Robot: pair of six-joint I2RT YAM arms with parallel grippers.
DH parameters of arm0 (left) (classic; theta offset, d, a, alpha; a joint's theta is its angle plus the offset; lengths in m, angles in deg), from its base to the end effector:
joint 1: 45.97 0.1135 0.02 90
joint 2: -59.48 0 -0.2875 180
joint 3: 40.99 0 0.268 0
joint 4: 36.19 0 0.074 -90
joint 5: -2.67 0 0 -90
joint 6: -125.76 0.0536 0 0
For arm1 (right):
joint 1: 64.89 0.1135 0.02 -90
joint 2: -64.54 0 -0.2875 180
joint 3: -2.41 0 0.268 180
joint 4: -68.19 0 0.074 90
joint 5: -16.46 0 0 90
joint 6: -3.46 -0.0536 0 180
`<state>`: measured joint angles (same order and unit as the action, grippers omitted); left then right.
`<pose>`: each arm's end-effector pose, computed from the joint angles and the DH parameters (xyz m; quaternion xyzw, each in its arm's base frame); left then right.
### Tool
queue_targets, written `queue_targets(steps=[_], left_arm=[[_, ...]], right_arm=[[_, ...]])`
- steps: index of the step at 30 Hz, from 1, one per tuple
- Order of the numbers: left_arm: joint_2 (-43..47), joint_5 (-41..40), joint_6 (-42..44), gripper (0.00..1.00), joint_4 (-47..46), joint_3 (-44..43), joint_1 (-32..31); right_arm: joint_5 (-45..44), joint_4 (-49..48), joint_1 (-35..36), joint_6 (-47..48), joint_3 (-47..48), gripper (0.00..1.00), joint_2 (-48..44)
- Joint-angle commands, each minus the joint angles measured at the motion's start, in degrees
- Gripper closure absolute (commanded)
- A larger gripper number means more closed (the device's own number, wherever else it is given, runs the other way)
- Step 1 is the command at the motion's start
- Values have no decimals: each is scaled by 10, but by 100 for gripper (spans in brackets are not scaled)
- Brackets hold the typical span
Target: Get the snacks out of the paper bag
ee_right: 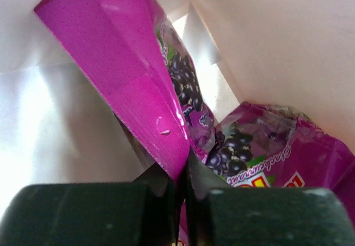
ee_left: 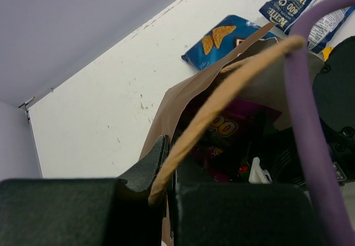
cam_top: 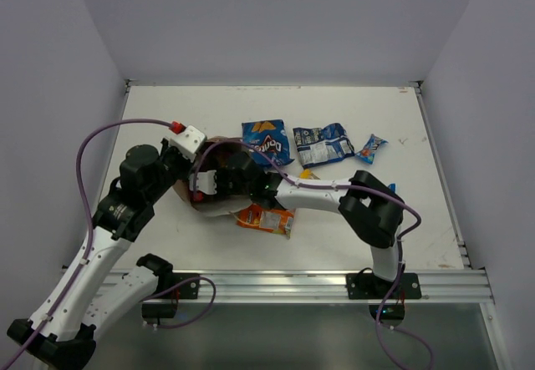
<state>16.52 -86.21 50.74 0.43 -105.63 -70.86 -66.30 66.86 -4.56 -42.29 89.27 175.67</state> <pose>0.1646 -0.0775 0.3755 0.2760 0.7435 -0.0603 0.6062 0.2342 0.4248 0.2219 -0.6795 0.4813 0.1292 0.5385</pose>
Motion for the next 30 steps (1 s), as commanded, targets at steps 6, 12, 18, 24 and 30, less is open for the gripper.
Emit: queue_targets(steps=[6, 12, 18, 24, 30], left_arm=[[9, -27, -7, 100, -45, -15, -4], [3, -40, -7, 100, -45, -2, -4], [7, -33, -13, 100, -51, 7, -4], [8, -24, -16, 100, -53, -3, -4], [10, -67, -15, 100, -55, -9, -4]], right_arm=[[7, -24, 5, -27, -63, 100, -122], [22, -16, 4, -56, -90, 100, -221], [21, -9, 4, -77, -74, 100, -283], [-16, -8, 3, -81, -27, 100, -286], [-56, 54, -6, -76, 20, 100, -347]])
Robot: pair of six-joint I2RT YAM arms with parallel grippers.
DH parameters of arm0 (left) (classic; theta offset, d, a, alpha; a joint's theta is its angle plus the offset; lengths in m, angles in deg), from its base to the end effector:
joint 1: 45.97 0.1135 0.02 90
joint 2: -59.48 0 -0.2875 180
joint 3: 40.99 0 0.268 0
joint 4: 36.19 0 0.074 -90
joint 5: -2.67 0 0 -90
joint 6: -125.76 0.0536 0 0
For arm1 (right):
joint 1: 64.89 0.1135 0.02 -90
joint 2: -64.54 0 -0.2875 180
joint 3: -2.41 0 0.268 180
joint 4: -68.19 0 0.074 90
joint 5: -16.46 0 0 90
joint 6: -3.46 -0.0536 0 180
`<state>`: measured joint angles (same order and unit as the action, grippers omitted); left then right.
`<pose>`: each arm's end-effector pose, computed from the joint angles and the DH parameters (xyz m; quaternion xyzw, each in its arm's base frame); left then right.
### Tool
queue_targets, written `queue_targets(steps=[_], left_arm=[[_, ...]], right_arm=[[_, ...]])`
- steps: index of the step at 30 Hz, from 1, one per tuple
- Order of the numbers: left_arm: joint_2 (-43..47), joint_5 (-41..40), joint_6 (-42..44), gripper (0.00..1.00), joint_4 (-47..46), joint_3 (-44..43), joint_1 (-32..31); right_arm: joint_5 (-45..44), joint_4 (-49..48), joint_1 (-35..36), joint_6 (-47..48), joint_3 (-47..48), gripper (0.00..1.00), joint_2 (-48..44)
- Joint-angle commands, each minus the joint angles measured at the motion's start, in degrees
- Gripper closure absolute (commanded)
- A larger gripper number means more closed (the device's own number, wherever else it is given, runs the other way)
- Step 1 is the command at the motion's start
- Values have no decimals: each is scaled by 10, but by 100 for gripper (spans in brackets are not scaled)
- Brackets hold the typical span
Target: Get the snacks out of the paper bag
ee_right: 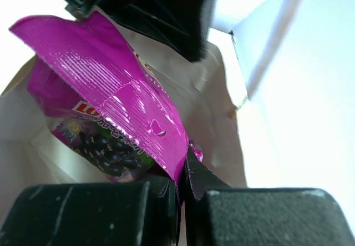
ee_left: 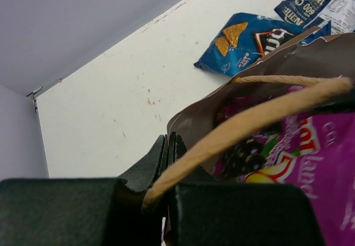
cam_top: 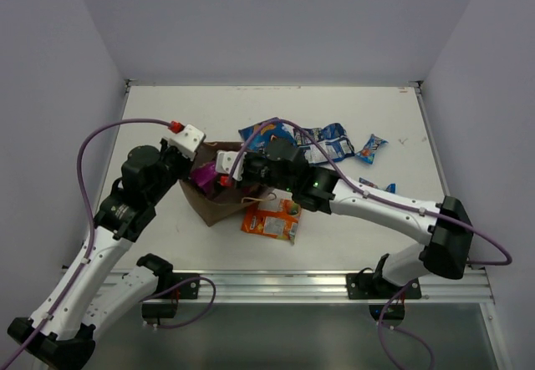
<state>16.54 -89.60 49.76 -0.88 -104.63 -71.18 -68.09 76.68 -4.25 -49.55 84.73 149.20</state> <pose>0.1671 -0.0763 0.3719 0.2540 0.7493 -0.0441 0.6099 0.1849 0.3390 0.3649 -0.5993 0.4841 0.1663 0.6155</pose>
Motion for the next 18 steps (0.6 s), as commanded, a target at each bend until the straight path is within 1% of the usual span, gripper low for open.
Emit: queue_targets(steps=[1, 4, 6, 8, 10, 11, 13, 14, 16, 17, 18], left_arm=[[8, -50, -6, 100, -42, -19, -1], [1, -85, -6, 100, -44, -20, -1], [-3, -103, -5, 100, -46, -20, -1], [-8, -125, -4, 100, -49, -26, -1], [-12, -139, -3, 100, -51, -29, -1], [-13, -142, -1, 100, -54, -30, -1], [-13, -143, 2, 100, -58, -33, -1], [-13, -143, 3, 100, -58, -34, 0], [-14, -143, 6, 100, -58, -39, -1], [-14, -143, 8, 100, -58, -43, -1], [-14, -143, 8, 100, -58, -44, -1]], right_arm=[[-40, -33, -12, -3, 74, 100, -95], [-37, 4, -31, -18, 85, 100, -150], [-44, 55, -45, -34, 101, 100, -172], [-72, 111, -56, -53, 130, 100, -201], [-96, 133, -75, -74, 139, 100, -229], [-104, 148, -106, -94, 139, 100, -235], [-122, 153, -142, -105, 127, 100, -244], [-147, 153, -181, -111, 122, 100, -244], [-156, 154, -222, -116, 109, 100, -235], [-154, 153, -269, -128, 105, 100, -218], [-147, 153, -296, -137, 103, 100, -205]])
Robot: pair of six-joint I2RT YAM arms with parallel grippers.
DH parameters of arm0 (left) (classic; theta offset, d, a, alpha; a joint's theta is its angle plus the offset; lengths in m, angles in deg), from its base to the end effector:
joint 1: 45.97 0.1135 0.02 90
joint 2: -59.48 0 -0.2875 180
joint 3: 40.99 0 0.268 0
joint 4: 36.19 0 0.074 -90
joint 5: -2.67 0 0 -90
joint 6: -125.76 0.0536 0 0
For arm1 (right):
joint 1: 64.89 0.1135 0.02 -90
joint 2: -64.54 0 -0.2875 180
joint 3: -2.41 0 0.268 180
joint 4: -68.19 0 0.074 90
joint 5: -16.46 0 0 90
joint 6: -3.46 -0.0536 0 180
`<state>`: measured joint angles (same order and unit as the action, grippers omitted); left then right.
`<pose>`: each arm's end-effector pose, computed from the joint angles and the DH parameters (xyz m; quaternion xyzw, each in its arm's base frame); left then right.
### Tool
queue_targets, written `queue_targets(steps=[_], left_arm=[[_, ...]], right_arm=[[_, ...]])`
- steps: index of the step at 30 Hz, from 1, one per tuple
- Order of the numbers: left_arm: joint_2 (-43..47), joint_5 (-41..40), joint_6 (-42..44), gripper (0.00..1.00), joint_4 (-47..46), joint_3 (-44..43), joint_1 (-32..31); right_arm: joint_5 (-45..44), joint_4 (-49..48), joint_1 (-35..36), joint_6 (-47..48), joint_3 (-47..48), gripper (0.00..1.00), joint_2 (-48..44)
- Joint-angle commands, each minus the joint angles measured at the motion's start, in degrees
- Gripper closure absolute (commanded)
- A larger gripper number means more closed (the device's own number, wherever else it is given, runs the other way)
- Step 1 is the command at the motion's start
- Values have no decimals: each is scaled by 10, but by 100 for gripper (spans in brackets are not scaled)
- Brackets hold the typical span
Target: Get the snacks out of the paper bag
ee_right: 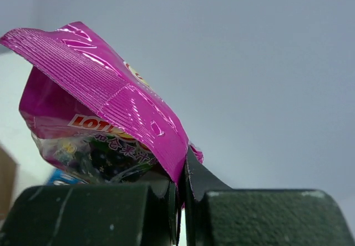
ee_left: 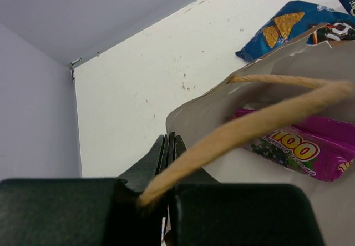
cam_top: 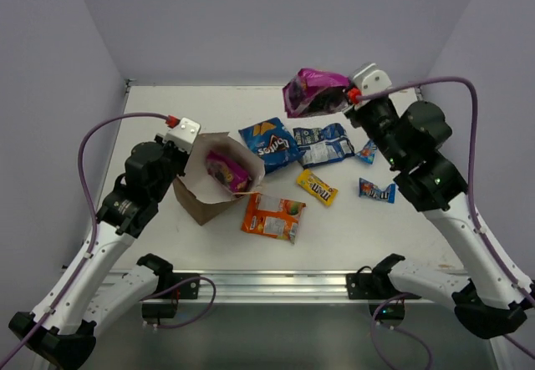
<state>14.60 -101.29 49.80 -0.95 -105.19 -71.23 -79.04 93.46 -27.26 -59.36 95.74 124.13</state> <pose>0.1777 -0.0695 0.3705 0.1975 0.7708 0.0381 0.6045 0.1800 0.1323 0.5291 -0.3188 0.5701 0.0377 0.7562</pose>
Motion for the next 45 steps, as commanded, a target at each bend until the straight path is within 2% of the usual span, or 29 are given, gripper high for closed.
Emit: queue_targets(steps=[1, 2, 8, 10, 15, 17, 19, 22, 23, 26, 30, 31, 33, 38, 43, 45], left_arm=[[6, -26, 10, 100, -56, -39, -1], [6, -24, 11, 100, -55, -41, -1], [9, -12, 16, 100, -48, -38, -1], [9, -8, 15, 100, -46, -36, -1], [17, -2, 16, 100, -45, -31, -1], [20, 2, 16, 100, -43, -28, -1], [23, 11, 17, 100, -40, -27, -1], [24, 16, 15, 100, -40, -28, -1], [24, 17, 15, 100, -40, -29, -1], [23, 27, 12, 100, -39, -31, -1], [18, 33, 6, 100, -37, -32, -1], [18, 35, 5, 100, -36, -32, -1], [20, 37, 3, 100, -36, -30, -1], [17, 43, -2, 100, -34, -29, -1], [16, 52, -13, 100, -32, -30, -1], [15, 57, -18, 100, -31, -31, -1]], right_arm=[[-31, -15, -94, -49, -9, 100, 60], [-30, -21, -145, -69, -9, 100, 77], [-64, -80, -270, -90, 19, 100, 262], [-72, -90, -291, -98, 43, 100, 332], [-97, -117, -330, -109, 75, 100, 442], [-97, -88, -333, -118, 85, 87, 486], [-97, -55, -333, -129, 95, 67, 497], [-73, -38, -324, -156, 51, 44, 441], [-63, -31, -320, -163, 41, 32, 391], [-57, 2, -283, -165, 26, 22, 290], [-15, 33, -197, -165, 20, 18, 188], [-14, 44, -149, -176, 20, 18, 174], [-11, 49, -102, -201, 14, 18, 144], [47, 8, 42, -332, -22, 18, 115], [51, -12, 183, -360, -4, 18, 173], [51, -4, 206, -364, 18, 18, 202]])
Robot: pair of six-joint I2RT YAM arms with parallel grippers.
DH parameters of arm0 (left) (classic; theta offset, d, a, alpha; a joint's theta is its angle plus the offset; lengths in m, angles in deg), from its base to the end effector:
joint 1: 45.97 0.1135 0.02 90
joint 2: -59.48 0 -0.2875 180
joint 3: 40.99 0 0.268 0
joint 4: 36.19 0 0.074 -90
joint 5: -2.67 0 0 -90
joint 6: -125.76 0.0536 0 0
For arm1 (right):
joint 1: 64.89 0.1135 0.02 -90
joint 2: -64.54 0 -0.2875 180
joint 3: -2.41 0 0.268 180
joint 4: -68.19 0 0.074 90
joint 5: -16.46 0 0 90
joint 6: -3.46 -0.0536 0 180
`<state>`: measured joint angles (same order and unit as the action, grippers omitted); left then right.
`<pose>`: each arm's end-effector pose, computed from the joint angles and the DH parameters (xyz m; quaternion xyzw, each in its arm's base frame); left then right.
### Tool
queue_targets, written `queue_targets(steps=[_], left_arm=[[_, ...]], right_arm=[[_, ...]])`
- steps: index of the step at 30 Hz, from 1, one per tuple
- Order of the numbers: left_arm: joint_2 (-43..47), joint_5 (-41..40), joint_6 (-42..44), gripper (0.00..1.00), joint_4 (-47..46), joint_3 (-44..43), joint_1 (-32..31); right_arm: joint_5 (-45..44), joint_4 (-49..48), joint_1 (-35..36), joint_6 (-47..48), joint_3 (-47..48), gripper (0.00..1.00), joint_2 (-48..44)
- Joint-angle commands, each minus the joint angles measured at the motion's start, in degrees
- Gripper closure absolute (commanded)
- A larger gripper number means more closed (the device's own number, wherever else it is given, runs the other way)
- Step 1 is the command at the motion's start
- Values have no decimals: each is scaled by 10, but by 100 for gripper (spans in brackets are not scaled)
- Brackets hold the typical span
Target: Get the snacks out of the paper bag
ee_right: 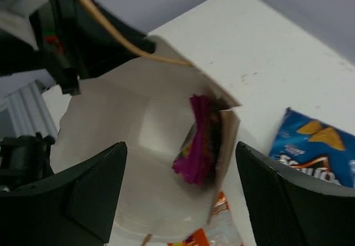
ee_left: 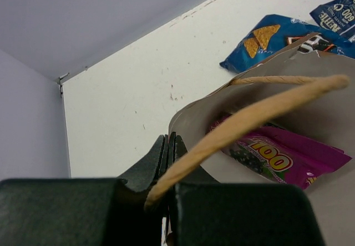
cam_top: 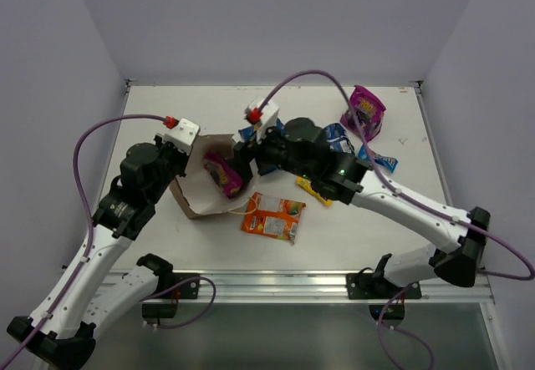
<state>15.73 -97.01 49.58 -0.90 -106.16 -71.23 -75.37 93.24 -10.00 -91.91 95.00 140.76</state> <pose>0.1711 -0.0708 0.3798 0.2134 0.7567 0.0049 0.6179 0.1939 0.2729 0.4490 -0.3082 0.6931 0.3165 0.5695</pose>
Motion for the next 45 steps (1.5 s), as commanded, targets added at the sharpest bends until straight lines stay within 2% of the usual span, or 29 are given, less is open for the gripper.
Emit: queue_targets(steps=[1, 10, 18, 24, 30, 36, 38, 45], left_arm=[[4, 16, -17, 100, -32, -22, -1], [1, 27, -37, 100, -24, -26, -1], [9, 26, -36, 100, -14, -28, -1], [10, 26, -35, 100, -18, -24, -1], [8, 22, -35, 100, -14, -23, -1], [4, 26, -35, 100, -17, -24, -1], [4, 26, -35, 100, -17, -24, -1], [9, 25, -33, 100, -14, -28, -1]], right_arm=[[15, 2, 48, -40, 32, 19, 63], [-12, -45, 58, -24, 55, 26, 200], [-128, -61, 49, -18, 48, 21, 269], [-108, -63, 37, -15, 41, 21, 303], [-38, -76, 40, 30, 26, 21, 243], [-36, -79, 42, 101, 19, 21, 169], [-44, -112, 43, 117, -7, 21, 157], [-43, -81, 37, 142, 29, 20, 232]])
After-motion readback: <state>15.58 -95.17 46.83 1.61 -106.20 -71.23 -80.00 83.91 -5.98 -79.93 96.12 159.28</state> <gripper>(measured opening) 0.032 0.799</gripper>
